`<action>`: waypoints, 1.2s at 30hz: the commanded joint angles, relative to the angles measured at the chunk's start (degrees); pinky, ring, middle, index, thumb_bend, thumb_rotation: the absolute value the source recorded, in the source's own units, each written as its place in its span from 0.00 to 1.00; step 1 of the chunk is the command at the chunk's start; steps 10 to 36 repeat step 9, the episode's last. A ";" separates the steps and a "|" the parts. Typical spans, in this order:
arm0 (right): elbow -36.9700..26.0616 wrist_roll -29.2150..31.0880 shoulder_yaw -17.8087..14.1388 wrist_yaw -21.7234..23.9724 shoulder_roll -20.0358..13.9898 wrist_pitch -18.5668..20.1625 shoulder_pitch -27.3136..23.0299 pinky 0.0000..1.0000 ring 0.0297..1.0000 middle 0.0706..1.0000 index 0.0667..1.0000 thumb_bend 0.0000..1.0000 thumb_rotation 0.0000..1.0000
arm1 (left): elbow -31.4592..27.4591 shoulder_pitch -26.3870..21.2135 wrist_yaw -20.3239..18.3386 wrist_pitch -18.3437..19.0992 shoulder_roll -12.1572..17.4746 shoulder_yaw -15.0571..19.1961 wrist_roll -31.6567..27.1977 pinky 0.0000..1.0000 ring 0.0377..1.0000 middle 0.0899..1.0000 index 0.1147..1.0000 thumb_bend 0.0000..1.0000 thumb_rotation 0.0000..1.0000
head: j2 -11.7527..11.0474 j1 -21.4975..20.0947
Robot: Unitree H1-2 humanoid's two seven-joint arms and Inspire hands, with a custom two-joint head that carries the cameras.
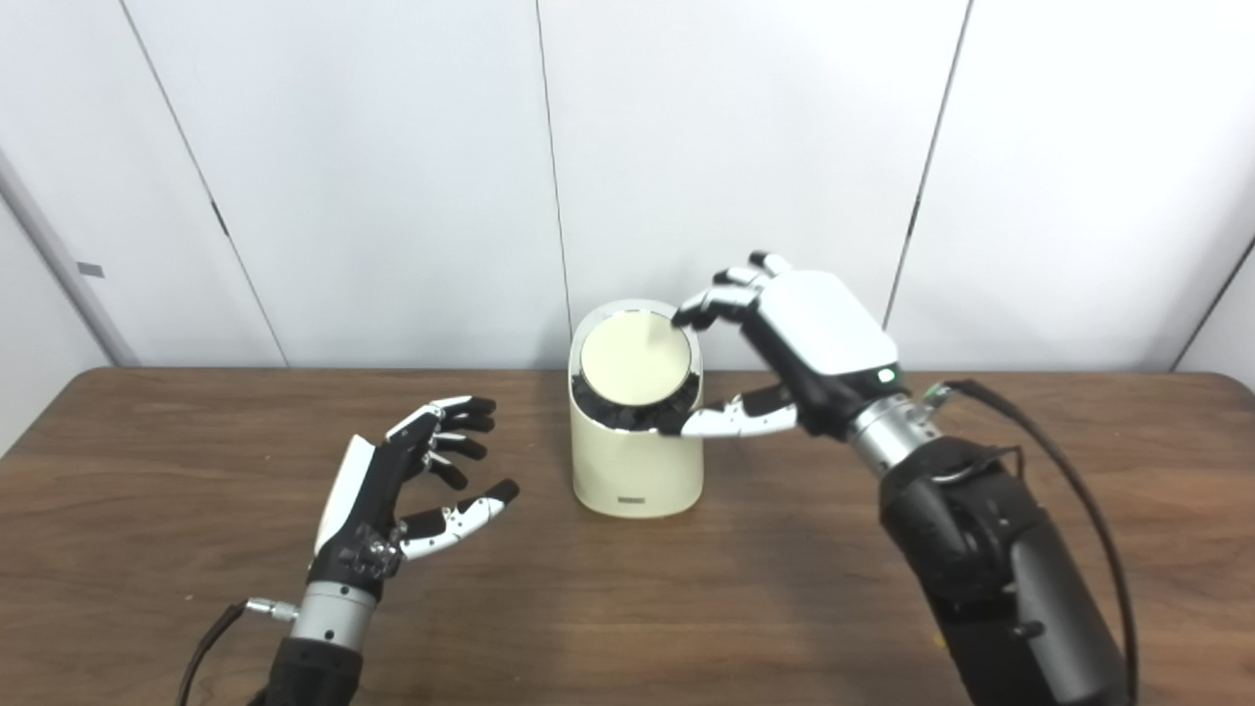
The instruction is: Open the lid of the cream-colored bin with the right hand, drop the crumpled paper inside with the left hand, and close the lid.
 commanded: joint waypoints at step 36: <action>0.05 11.13 -6.13 -5.53 -0.28 -1.91 6.57 0.77 0.85 0.81 0.80 0.75 0.46 | -1.93 -1.43 0.21 -1.82 0.72 0.32 -0.85 0.49 0.63 0.69 0.72 0.62 0.10 | 0.07 -0.07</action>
